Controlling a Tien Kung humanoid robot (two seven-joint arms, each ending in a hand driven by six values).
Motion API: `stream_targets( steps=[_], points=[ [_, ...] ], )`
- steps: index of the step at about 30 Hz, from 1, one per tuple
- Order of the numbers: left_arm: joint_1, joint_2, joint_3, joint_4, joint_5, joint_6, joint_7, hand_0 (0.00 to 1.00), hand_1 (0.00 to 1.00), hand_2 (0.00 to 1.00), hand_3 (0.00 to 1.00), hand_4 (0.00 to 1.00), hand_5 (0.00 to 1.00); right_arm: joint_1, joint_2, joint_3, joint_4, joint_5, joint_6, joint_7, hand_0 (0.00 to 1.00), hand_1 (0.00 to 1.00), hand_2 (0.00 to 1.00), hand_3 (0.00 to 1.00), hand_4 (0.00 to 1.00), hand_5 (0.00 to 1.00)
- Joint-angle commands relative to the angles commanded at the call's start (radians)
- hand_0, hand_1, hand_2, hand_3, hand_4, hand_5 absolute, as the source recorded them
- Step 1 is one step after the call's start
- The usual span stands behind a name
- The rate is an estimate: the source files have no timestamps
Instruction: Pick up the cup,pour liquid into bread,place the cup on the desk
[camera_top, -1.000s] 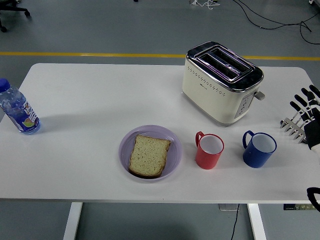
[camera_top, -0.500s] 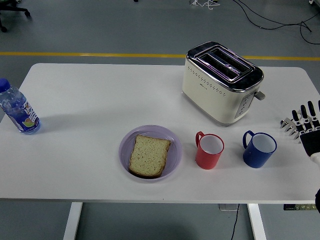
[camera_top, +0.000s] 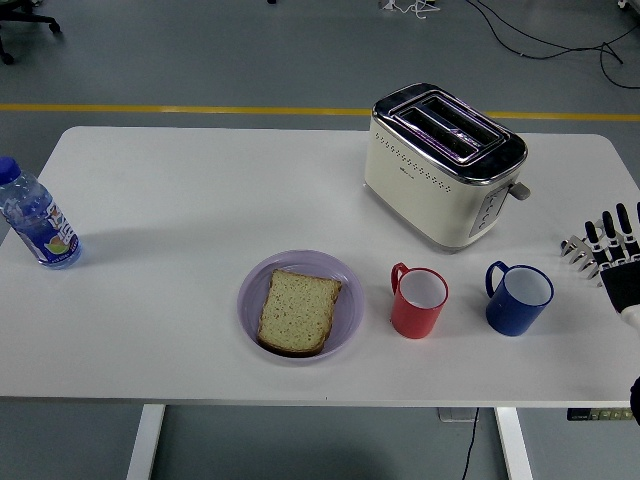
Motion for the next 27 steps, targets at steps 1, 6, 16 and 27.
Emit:
stream_targets(
  steps=[1,6,16,27],
  points=[
    [-0.001,0.000,0.001,0.000,-0.001,0.000,0.000,0.375,0.364,0.473,0.615,0.337,0.998,0.001,0.001,0.001,-0.002,0.000,-0.002,0.001,0.667,0.596,0.654,0.616,0.640,0.278],
    [-0.007,0.001,0.000,0.000,-0.005,0.001,-0.001,0.375,0.364,0.469,0.615,0.336,0.998,0.009,0.003,0.002,-0.008,0.003,-0.008,0.005,0.665,0.604,0.660,0.618,0.644,0.282],
    [-0.016,0.002,0.000,0.000,-0.014,0.006,-0.003,0.375,0.364,0.469,0.615,0.336,0.998,0.019,0.006,0.009,-0.014,0.014,-0.019,0.011,0.663,0.603,0.661,0.618,0.644,0.288],
    [-0.019,0.002,0.000,0.000,-0.019,0.008,-0.005,0.375,0.363,0.467,0.616,0.340,0.998,0.019,0.013,0.009,-0.014,0.022,-0.026,0.015,0.663,0.604,0.662,0.618,0.648,0.305]
  ],
)
